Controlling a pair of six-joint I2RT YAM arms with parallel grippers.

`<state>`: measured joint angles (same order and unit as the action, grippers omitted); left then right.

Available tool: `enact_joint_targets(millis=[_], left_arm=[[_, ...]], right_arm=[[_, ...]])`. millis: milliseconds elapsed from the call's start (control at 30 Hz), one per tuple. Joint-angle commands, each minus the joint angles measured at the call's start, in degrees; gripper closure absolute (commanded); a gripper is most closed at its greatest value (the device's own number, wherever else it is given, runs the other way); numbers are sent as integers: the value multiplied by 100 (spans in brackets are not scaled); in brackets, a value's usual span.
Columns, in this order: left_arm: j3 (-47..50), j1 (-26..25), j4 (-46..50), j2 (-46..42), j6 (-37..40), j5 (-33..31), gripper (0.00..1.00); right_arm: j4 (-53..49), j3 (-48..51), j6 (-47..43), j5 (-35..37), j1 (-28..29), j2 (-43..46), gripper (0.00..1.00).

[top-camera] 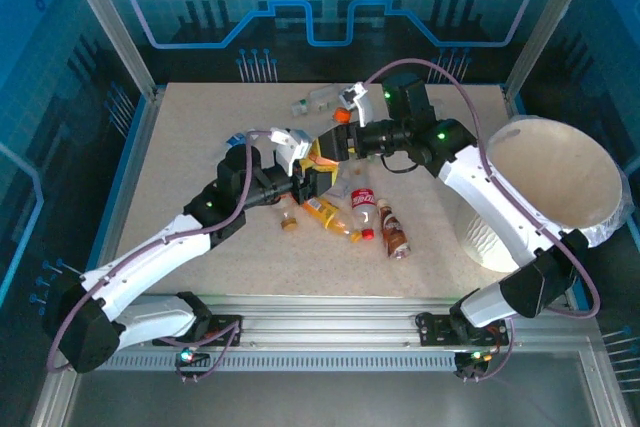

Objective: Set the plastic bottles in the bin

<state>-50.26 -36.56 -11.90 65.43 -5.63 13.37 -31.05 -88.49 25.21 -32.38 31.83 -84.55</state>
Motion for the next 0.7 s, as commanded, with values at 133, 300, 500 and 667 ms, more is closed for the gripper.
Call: enact_joint_targets(millis=[133,300,500,667], left_arm=[[-333,-71,-44,206,159,-118,60],[-369,-70,-11,294,-41,-224,39],[-307,-71,-71,261,-126,-196,18],[-148,-71,-302,131,-154,-17,8]], right_arm=[[-8,53,-154,194,115,129,49],[134,200,-157,611,113,326,60],[130,358,-192,1403,112,532,66],[-145,246,-473,2206,55,714,67]])
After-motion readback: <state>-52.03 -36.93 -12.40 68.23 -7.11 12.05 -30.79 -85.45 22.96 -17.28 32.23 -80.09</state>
